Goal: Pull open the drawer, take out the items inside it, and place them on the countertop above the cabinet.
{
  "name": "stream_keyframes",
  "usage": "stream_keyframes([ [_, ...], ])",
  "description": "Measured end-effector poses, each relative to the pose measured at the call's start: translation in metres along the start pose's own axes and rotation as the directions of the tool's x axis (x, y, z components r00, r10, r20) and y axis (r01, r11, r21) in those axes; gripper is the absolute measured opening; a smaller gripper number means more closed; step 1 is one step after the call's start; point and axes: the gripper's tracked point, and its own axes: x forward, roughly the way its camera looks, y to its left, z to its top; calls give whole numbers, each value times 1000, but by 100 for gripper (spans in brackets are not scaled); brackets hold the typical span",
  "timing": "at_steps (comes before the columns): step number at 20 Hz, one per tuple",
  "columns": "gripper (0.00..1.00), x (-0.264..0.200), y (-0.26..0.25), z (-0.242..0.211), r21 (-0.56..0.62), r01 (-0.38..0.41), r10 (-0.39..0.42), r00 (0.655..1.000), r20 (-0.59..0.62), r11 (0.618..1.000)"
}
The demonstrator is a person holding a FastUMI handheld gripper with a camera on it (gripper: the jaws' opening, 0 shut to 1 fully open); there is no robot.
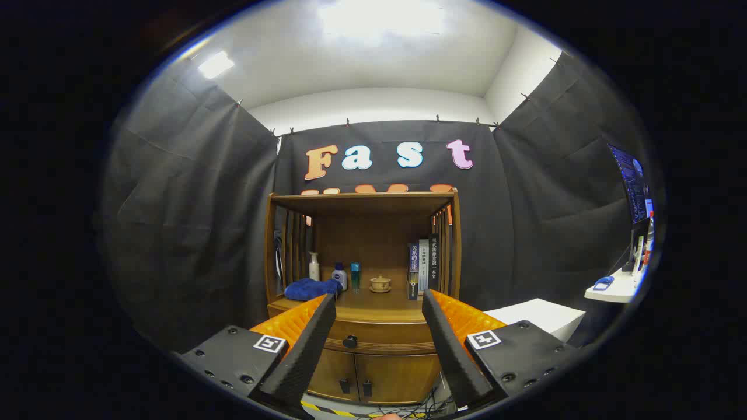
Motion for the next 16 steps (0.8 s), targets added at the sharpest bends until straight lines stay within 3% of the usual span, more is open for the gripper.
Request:
stream_keyframes([
  [16, 97, 1, 1, -2, 0, -1, 1, 1000, 0, 1000],
])
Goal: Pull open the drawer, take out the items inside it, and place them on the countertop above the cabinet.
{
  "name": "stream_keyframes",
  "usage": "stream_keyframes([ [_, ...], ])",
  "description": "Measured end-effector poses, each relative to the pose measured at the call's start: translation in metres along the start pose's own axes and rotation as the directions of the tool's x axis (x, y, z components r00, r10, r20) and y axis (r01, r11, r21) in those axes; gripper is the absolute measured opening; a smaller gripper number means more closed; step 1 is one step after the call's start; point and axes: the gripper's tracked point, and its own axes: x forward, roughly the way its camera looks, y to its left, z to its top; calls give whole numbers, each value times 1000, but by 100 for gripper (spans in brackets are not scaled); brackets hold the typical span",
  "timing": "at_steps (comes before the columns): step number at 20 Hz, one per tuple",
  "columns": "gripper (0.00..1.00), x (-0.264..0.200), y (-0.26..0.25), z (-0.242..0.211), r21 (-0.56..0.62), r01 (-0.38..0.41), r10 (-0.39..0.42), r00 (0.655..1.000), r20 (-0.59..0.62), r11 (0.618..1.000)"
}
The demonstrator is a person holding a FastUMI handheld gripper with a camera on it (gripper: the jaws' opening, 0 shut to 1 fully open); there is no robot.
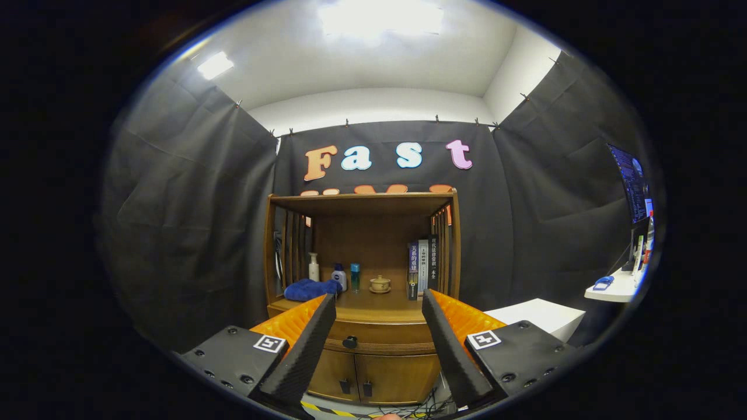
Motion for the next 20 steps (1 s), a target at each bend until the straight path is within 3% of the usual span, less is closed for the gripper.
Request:
stream_keyframes([
  [9, 97, 12, -5, 0, -10, 27, -27, 1000, 14, 1000],
  [17, 97, 85, 10, -6, -21, 55, -54, 998, 31, 998],
  [20, 97, 114, 23, -38, -60, 58, -57, 998, 19, 996],
])
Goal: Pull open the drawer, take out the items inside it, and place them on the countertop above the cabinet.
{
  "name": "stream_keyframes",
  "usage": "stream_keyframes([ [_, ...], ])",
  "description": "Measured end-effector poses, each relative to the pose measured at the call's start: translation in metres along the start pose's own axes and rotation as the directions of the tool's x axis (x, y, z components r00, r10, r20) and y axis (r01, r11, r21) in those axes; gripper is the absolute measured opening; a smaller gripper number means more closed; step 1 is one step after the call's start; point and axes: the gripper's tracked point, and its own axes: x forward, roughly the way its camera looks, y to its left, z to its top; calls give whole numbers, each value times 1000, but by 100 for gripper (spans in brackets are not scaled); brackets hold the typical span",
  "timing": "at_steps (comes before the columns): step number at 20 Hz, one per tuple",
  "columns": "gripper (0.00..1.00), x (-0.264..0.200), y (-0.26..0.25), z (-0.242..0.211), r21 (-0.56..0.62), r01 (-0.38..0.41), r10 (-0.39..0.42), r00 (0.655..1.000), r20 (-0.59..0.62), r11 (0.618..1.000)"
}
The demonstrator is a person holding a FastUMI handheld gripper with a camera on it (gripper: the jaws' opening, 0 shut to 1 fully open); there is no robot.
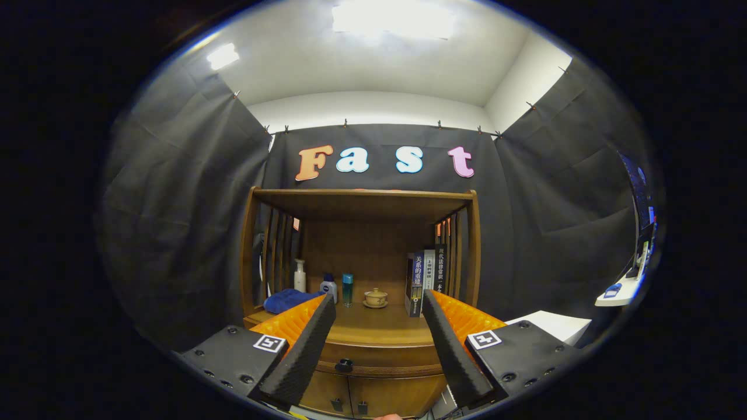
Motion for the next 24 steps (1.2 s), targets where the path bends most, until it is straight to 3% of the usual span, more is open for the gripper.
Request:
stream_keyframes([
  [10, 99, 77, 54, -171, 2, 18, -17, 982, -186, 1000],
  [19, 99, 118, 54, -257, 49, 11, 4, 955, -298, 999],
  [24, 96, 133, 52, -277, 70, 32, -8, 947, -321, 997],
])
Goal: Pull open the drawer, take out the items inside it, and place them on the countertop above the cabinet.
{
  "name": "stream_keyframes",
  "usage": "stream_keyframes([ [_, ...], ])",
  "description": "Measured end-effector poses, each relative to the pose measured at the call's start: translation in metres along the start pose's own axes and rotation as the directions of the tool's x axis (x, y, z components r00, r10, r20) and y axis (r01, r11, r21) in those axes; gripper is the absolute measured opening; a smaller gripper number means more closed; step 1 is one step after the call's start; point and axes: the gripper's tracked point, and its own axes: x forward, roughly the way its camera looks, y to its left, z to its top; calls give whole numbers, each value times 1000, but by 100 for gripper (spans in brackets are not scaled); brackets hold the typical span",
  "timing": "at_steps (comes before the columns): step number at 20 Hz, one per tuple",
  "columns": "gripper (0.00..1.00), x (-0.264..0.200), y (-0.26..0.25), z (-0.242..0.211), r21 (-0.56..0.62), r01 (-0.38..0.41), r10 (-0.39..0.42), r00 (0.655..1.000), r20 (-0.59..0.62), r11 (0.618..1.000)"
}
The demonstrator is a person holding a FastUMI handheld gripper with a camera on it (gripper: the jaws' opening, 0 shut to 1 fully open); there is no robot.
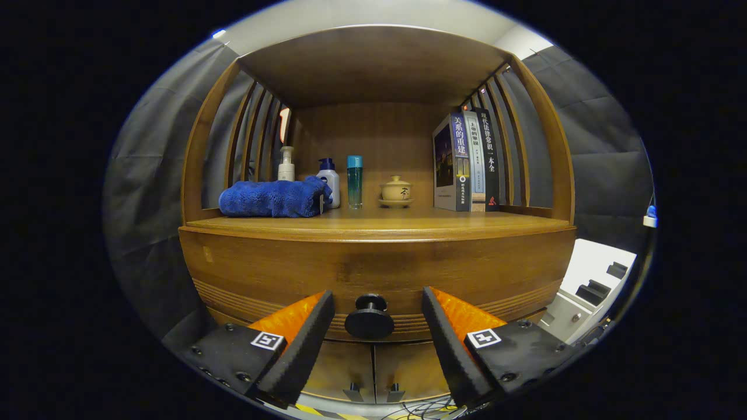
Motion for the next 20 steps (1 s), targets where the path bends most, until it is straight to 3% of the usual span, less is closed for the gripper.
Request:
stream_keyframes([
  [8, 83, 15, -4, 0, 34, 8, -9, 999, 37, 999],
  [12, 52, 17, 2, -7, 15, -8, 8, 999, 36, 1000],
  [17, 36, 15, 2, -9, 3, -18, 17, 999, 31, 1000],
  [20, 36, 6, 3, -9, 26, -25, 25, 1000, 19, 999],
])
